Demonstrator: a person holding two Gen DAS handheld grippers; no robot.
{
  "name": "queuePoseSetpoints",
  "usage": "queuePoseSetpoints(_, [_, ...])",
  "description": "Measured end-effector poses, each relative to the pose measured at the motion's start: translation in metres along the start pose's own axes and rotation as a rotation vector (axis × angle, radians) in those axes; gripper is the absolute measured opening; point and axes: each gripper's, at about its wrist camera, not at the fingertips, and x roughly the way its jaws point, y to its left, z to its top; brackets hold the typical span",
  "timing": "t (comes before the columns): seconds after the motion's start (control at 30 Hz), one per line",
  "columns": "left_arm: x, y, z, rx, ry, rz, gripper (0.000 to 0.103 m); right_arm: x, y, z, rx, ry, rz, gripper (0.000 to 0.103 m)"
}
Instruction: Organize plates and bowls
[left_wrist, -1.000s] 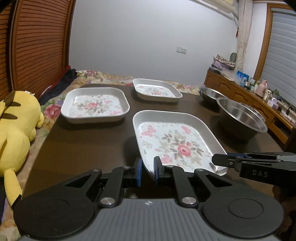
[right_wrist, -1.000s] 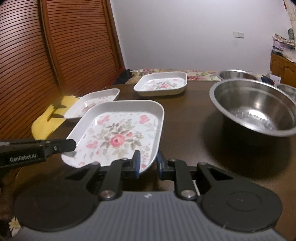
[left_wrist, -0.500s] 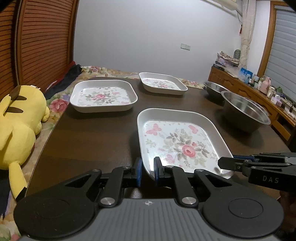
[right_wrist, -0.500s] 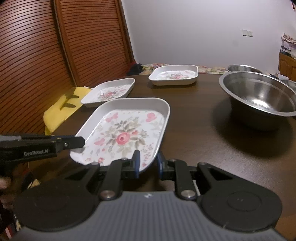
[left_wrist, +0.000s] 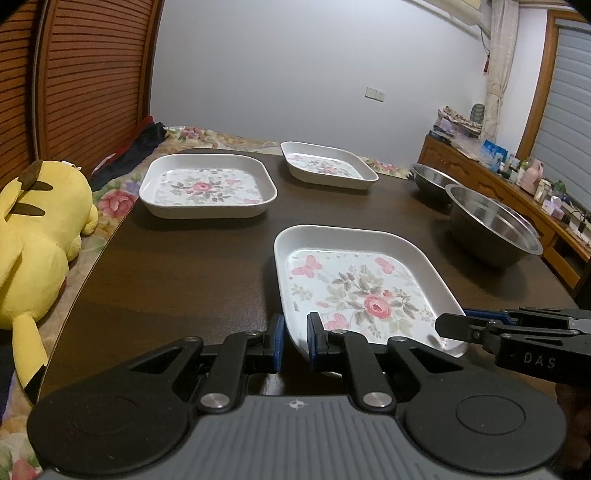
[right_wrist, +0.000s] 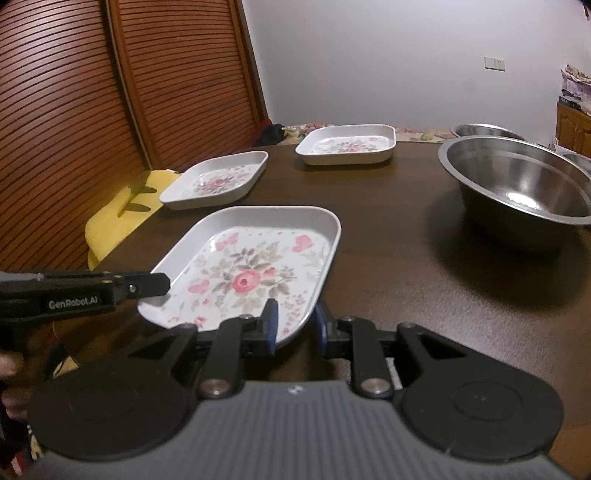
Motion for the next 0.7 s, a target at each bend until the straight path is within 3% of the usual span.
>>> queuePoseSetpoints(0.13, [-0.003, 0.0, 0.001, -0.004, -0.011, 0.004, 0.015, 0.0, -0.001, 0.0, 0.004, -0.006, -0.001, 0.024])
queuePoseSetpoints(0.23, [-0.006, 0.001, 0.006, -0.006, -0.021, 0.009, 0.024, -0.003, -0.001, 0.0, 0.0, -0.023, -0.01, 0.024])
queuePoseSetpoints(0.27, [-0.007, 0.002, 0.008, -0.006, -0.025, 0.011, 0.03, -0.004, -0.001, 0.001, -0.006, -0.032, -0.015, 0.028])
queuePoseSetpoints(0.33, [-0.008, 0.004, 0.011, -0.004, -0.031, 0.006, 0.033, -0.008, 0.0, 0.002, -0.027, -0.059, -0.031, 0.033])
queuePoseSetpoints(0.7, [-0.001, 0.022, 0.053, 0.045, -0.071, 0.051, 0.048, -0.012, 0.003, 0.04, -0.101, -0.124, 0.024, 0.042])
